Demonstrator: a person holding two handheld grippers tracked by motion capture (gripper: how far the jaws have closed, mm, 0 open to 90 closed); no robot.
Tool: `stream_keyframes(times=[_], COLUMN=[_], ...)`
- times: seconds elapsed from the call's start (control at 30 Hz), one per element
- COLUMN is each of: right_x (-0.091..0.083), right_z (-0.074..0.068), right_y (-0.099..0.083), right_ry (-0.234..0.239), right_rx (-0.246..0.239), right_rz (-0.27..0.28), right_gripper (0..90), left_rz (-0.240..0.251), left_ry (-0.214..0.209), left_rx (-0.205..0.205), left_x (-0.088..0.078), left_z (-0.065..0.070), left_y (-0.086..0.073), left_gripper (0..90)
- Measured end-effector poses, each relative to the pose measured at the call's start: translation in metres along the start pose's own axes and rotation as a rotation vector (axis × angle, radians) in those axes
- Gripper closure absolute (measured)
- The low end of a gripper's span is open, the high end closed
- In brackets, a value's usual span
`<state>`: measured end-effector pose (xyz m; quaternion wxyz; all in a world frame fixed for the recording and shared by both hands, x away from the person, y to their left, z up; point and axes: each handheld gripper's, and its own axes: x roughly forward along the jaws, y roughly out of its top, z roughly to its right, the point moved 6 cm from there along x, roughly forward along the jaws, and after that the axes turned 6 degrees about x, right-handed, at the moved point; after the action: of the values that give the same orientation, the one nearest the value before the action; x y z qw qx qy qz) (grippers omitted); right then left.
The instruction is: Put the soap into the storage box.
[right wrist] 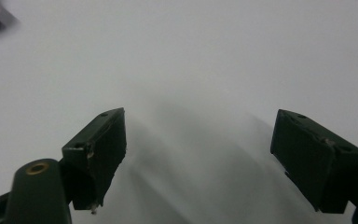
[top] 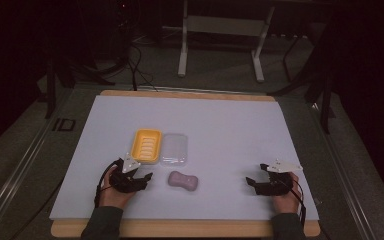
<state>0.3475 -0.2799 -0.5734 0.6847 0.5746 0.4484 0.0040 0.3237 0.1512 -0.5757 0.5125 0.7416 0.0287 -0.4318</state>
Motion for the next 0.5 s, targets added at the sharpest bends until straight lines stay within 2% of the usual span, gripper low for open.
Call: stream_keyframes(times=[0.1, 0.2, 0.3, 0.4, 0.5], right_x=[-0.0022, -0.0018, -0.0011, 0.0010, -0.0008], right_z=[0.0028, 0.0067, 0.0062, 0.0040, 0.0031], right_y=[0.0007, 0.0008, 0.0007, 0.0001, 0.0002], right_ry=[0.008, 0.013, 0.011, -0.019, -0.022], right_rx=[0.029, 0.075, 0.070, 0.034, 0.028], right_rz=[0.024, 0.019, 0.015, -0.001, 0.014], right_gripper=[17.8, 17.8, 17.7, 17.8, 17.8], left_rz=[-0.007, -0.014, -0.010, -0.003, 0.002], left_ry=[0.003, -0.002, -0.005, -0.013, -0.025], left_rx=[0.002, 0.000, 0.000, -0.010, -0.019], left_x=[0.0006, 0.0019, 0.0020, 0.0008, -0.0003], left_z=[-0.0003, 0.0002, 0.0006, 0.0005, 0.0006], left_y=[0.0000, -0.0005, 0.0001, 0.0002, 0.0010], left_gripper=[38.1, 37.9, 38.6, 39.4, 40.1])
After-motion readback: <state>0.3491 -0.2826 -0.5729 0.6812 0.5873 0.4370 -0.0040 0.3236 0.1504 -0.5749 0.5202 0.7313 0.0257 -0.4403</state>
